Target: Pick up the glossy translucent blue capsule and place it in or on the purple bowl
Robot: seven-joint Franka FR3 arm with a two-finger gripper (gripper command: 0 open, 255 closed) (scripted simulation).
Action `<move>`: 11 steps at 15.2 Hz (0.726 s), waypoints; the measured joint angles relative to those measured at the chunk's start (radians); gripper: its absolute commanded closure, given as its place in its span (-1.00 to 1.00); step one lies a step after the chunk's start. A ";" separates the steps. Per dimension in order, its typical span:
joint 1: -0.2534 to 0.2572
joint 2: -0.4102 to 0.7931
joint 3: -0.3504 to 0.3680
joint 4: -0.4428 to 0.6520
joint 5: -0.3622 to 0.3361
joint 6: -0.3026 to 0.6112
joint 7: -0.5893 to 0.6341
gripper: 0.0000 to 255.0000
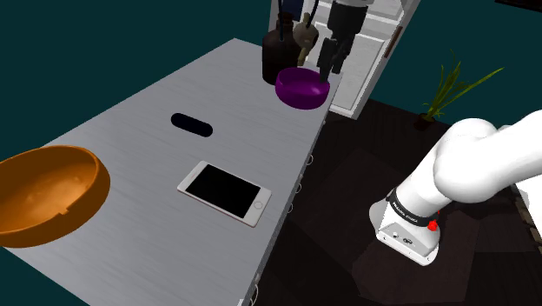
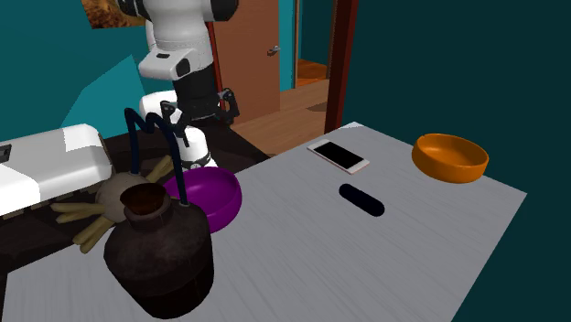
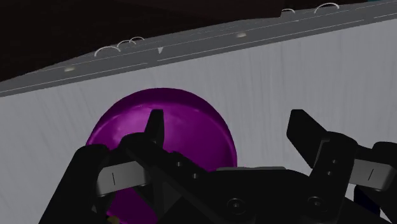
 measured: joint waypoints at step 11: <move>0.077 0.313 0.104 0.165 0.069 0.192 0.050 -1.00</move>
